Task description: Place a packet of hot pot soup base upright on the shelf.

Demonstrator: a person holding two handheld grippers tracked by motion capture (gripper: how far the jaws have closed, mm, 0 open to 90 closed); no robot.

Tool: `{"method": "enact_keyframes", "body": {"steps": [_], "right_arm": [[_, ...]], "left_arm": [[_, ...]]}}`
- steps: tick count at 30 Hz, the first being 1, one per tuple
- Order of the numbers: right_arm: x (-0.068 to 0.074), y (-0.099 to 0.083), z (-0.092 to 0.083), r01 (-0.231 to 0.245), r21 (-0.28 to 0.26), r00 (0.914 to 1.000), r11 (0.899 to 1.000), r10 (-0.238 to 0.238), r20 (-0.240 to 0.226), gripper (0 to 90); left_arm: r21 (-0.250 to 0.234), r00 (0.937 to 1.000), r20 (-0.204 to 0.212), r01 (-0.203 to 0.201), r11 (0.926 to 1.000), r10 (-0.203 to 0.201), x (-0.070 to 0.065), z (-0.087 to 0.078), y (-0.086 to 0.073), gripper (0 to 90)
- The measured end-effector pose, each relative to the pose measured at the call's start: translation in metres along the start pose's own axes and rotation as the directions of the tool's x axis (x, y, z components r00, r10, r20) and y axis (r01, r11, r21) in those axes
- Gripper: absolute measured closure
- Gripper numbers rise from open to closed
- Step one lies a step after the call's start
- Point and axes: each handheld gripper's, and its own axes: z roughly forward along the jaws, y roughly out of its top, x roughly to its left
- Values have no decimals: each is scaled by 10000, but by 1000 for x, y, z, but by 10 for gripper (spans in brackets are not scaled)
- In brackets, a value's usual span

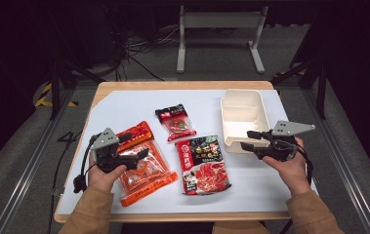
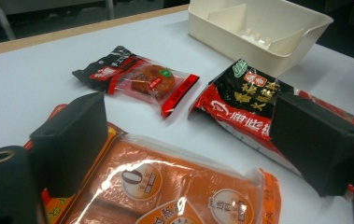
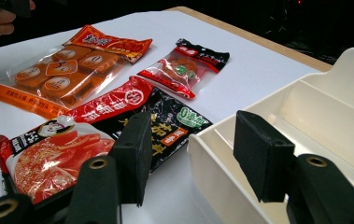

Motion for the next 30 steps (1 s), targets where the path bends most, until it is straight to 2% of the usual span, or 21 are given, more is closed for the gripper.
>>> {"method": "enact_keyframes", "body": {"steps": [3,7,15,17,21,28,30], "right_arm": [[1,1,0,72,-16,10000,10000,-72,4,472],[1,4,0,147,11,9999,9999,-147,2,465],[1,6,-2,185,11,9998,9998,-185,104,458],[1,6,-3,181,-7,9998,9998,-180,132,456],[1,6,-3,192,5,9997,9998,-192,170,454],[1,6,-4,160,-21,9997,9999,-159,188,446],[0,6,-4,93,-67,9999,9999,-92,77,436]], "left_arm": [[-18,9994,154,311,9995,-310,0,1,5,104],[42,9995,149,279,9996,-280,-2,6,12,104],[436,9991,159,-395,9983,388,-7,19,24,126],[328,9988,248,-438,9985,430,-7,24,28,125],[246,9989,433,-217,9995,207,-8,33,34,126],[266,9987,478,-212,9994,199,-9,45,44,126],[549,9991,422,-46,9985,23,-8,53,46,124]]}}
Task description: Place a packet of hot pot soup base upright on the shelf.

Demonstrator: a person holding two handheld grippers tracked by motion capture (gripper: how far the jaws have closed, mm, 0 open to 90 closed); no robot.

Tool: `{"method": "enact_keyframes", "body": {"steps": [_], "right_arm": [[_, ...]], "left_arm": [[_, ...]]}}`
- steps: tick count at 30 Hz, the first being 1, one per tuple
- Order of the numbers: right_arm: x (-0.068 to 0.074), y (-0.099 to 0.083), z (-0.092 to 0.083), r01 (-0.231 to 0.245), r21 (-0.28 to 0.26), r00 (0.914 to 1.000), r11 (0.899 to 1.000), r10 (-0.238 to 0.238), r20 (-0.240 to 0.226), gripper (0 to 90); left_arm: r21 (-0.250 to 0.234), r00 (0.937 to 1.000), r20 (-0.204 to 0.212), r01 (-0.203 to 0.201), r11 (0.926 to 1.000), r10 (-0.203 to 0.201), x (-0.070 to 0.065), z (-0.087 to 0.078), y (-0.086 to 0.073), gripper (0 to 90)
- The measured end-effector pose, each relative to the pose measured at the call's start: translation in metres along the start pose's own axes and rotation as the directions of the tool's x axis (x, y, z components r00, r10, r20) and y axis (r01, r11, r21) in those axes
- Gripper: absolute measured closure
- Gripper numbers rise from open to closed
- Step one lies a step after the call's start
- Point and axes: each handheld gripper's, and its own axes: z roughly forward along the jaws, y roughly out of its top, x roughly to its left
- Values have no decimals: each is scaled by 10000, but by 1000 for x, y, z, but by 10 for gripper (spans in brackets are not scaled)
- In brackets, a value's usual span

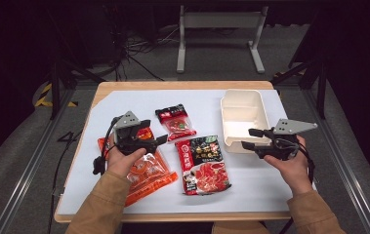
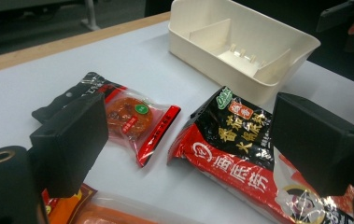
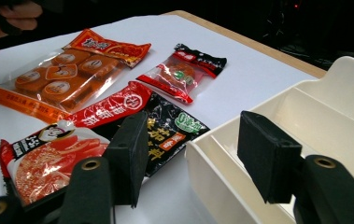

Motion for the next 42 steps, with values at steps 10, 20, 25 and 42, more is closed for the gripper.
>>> {"method": "enact_keyframes", "body": {"steps": [10,20,25,42], "right_arm": [[0,0,-2,11,-93,10000,10000,-11,52,430],[1,0,-2,33,-65,10000,10000,-33,37,426],[0,0,-2,31,-87,10000,10000,-31,28,424],[1,-3,0,38,24,10000,10000,-38,9,416]], "left_arm": [[150,9998,81,166,9997,-167,-1,28,7,133],[240,10000,50,55,9997,-57,-5,51,9,199],[383,10000,8,-18,9993,17,-6,62,6,204],[1377,9985,-411,415,9896,-362,-7,92,-15,189]]}}
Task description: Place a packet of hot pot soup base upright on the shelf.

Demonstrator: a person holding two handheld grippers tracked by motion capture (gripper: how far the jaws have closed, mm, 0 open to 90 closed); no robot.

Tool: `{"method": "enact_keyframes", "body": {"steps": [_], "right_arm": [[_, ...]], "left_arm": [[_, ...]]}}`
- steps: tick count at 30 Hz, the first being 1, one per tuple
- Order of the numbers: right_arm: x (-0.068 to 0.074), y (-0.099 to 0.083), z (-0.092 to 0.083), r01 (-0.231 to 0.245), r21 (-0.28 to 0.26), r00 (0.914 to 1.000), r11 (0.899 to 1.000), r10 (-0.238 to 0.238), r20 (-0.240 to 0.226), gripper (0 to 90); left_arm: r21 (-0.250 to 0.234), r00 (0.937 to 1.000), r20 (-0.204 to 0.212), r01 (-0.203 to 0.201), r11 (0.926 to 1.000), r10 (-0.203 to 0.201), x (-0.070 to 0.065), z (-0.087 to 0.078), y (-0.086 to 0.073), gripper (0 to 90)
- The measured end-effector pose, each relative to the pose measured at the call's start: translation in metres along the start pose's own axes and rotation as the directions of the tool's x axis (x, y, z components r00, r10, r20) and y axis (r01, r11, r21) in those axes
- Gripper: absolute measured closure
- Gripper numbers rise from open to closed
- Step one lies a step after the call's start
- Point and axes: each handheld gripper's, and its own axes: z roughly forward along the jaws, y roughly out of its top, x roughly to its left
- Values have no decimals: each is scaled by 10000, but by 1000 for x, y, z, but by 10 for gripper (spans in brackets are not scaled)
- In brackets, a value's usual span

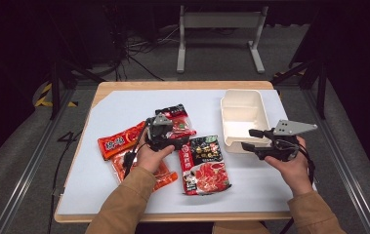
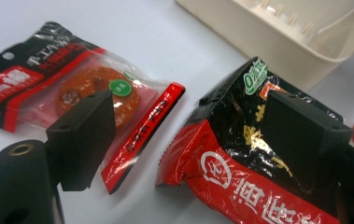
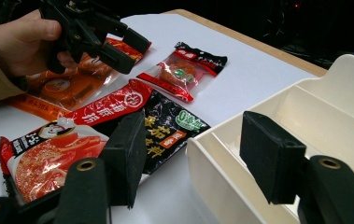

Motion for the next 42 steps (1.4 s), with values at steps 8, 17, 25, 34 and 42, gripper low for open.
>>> {"method": "enact_keyframes", "body": {"steps": [8,17,25,34,42], "right_arm": [[1,-1,2,44,73,10000,10000,-44,-25,414],[2,-1,4,96,166,9999,9998,-95,-108,416],[3,-1,5,116,219,9998,9997,-113,-139,414],[3,-2,6,148,319,9998,9994,-144,-122,413],[3,-2,7,152,373,9998,9992,-147,-132,410]], "left_arm": [[414,9998,169,33,9991,-40,1,11,-5,226],[1007,9980,530,286,9945,-341,4,19,-9,279],[1382,9961,716,418,9895,-521,6,22,-9,361],[2029,9954,702,497,9779,-652,6,25,-10,492],[2400,9920,963,568,9691,-820,7,27,-10,650]]}}
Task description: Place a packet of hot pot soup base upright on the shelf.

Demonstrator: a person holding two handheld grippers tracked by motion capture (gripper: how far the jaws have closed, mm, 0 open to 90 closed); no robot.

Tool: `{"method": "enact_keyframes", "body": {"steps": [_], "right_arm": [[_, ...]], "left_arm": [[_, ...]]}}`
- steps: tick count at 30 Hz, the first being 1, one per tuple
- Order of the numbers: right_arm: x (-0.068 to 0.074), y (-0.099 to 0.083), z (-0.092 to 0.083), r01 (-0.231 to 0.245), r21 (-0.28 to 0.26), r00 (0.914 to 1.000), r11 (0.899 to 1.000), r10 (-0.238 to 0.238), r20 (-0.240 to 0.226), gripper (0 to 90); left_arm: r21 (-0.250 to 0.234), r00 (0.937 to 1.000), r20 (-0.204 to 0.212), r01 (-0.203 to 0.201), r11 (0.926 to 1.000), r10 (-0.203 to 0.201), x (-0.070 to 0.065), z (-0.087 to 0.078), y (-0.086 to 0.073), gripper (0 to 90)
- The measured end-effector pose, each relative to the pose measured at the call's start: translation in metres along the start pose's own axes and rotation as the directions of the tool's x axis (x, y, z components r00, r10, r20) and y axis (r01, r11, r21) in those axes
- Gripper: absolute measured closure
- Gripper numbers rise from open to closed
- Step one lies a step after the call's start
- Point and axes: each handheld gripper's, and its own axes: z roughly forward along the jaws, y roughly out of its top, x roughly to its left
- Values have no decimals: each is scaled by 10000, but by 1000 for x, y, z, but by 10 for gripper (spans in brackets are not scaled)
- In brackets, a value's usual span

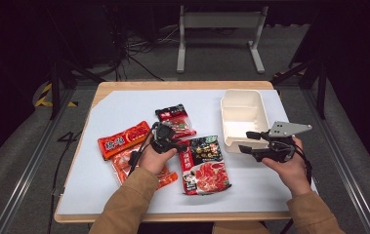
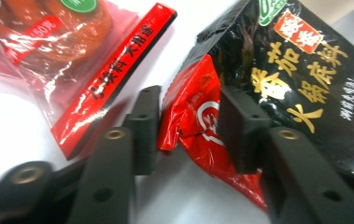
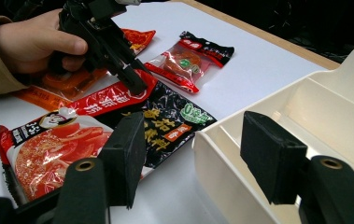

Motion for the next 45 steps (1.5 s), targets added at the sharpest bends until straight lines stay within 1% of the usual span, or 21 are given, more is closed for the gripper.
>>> {"method": "enact_keyframes", "body": {"steps": [4,6,8,10,14,20,23,25,28,29,31,32,34,35,36,37,38,42,43,44,45], "right_arm": [[0,0,1,30,16,10000,10000,-30,6,409],[0,0,1,24,23,10000,10000,-25,5,409],[1,0,1,22,24,10000,10000,-22,3,409],[1,0,1,30,25,10000,10000,-30,7,409],[0,0,0,0,11,10000,10000,0,27,409],[-1,0,0,-25,-28,10000,10000,25,68,411],[-1,0,-1,-50,-75,9999,10000,50,105,414],[-1,1,-2,-72,-102,9999,9999,73,80,415],[-1,1,-3,-138,-134,9999,9998,138,19,416],[-1,1,-3,-138,-134,9999,9998,138,19,416],[-1,2,-3,-132,-155,9999,9998,132,9,417],[0,2,-3,-159,-180,9999,9997,158,-9,418],[0,2,-4,-155,-207,9999,9997,154,-23,418],[0,3,-5,-160,-249,9999,9996,159,-46,419],[0,3,-5,-160,-249,9999,9996,159,-46,419],[0,3,-5,-162,-272,9999,9995,160,-52,419],[1,4,-6,-180,-309,9998,9994,177,-77,419],[2,5,-7,-167,-381,9998,9991,163,-130,420],[3,6,-8,-157,-437,9997,9989,149,-176,420],[3,6,-8,-157,-437,9997,9989,149,-176,420],[3,7,-8,-162,-471,9996,9988,152,-223,421]], "left_arm": [[-10,10000,83,-55,10000,55,0,0,0,720],[-84,9993,363,79,9999,-76,2,-2,-1,767],[-171,9982,542,251,9995,-241,3,-3,-2,807],[-172,9981,561,248,9995,-238,3,-4,-2,830],[-262,9991,411,155,9995,-144,0,-6,-1,842],[-452,9993,371,84,9989,-67,-4,-11,0,850],[-741,9990,438,-9,9973,42,-8,-19,1,853],[-1009,9986,510,-63,9949,115,-12,-25,3,854],[-1230,9982,546,-199,9922,268,-16,-33,4,856],[-1230,9982,546,-199,9922,268,-16,-33,4,857],[-1424,9979,556,-258,9895,340,-21,-38,5,857],[-1516,9975,545,-353,9878,441,-23,-40,5,857],[-1648,9976,497,-399,9855,487,-28,-44,6,858],[-1848,9968,517,-507,9815,612,-33,-49,6,858],[-1848,9968,517,-507,9815,612,-33,-49,6,859],[-1964,9959,504,-635,9785,747,-36,-53,7,859],[-2083,9958,537,-614,9761,741,-39,-55,6,859],[-2457,9945,500,-768,9663,917,-47,-65,6,860],[-2702,9934,466,-881,9588,1044,-51,-71,5,861],[-2702,9934,466,-881,9588,1044,-51,-71,5,861],[-2823,9930,427,-934,9548,1098,-53,-74,5,861]]}}
